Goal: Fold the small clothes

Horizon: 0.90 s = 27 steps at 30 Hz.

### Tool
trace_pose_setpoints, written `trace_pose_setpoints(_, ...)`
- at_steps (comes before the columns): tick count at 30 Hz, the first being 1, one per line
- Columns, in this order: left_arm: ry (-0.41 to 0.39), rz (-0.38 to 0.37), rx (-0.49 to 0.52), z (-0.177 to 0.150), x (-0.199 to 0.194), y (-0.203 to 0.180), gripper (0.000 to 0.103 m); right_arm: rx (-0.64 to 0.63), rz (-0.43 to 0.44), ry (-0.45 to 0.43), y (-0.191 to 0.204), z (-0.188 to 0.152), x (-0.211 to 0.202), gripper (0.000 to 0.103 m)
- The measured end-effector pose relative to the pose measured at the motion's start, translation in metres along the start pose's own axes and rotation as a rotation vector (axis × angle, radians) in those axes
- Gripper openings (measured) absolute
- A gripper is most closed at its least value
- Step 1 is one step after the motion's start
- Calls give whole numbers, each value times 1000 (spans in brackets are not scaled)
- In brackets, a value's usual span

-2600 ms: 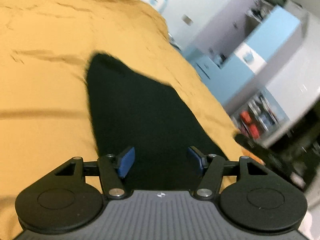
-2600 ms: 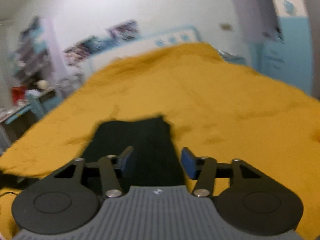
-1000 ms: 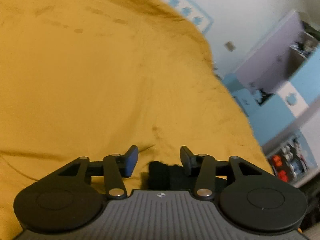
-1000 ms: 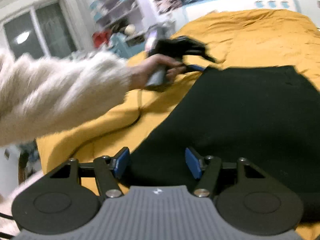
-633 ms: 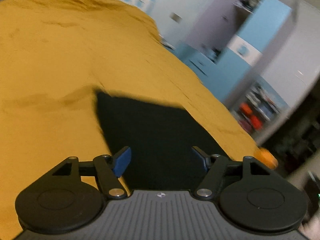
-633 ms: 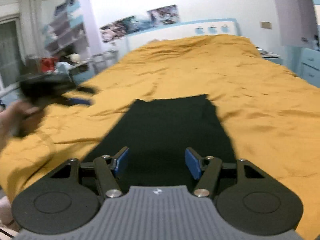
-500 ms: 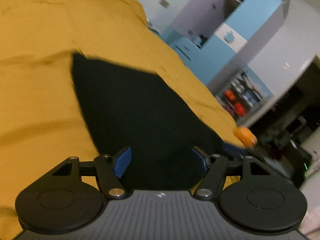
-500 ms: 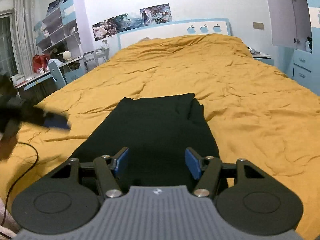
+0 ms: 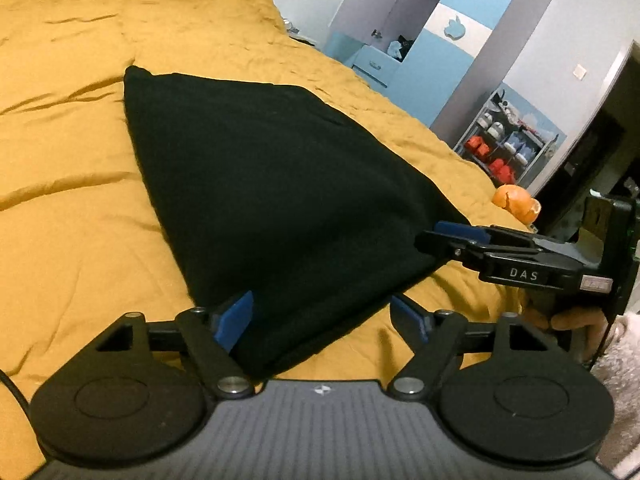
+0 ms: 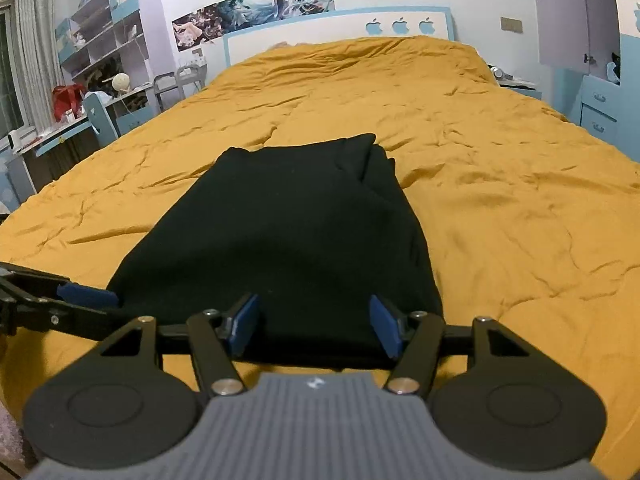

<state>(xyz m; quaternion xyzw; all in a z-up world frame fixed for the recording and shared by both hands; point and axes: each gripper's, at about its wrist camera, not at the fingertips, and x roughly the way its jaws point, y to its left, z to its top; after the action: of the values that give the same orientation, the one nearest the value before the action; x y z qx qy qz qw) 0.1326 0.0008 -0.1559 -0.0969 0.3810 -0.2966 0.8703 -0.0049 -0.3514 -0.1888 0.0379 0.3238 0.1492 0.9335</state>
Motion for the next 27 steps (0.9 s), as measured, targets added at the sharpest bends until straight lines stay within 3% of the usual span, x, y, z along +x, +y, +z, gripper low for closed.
trace_pose_setpoints(4, -27, 19, -25, -5, -10, -2, 91, 14, -8, 5, 0, 5, -1, 58)
trace_pose_setpoints(8, -40, 15, -56, -6, -15, 0, 91, 25, 14, -24, 1, 21, -12, 70)
trace_pose_setpoints(16, -40, 18, -97, -2, -26, 4, 90, 106, 54, -104, -39, 91, -2, 73)
trace_pose_setpoints(20, -45, 21, -136, 2, -33, 8, 87, 221, 165, -49, -76, 121, 29, 75)
trace_pose_setpoints(23, -81, 32, -163, 7, -47, 14, 87, 226, 204, -21, -100, 138, 53, 76)
trace_pose_setpoints(27, -134, -22, -367, 8, -60, 49, 87, 323, 305, 57, -129, 148, 88, 76)
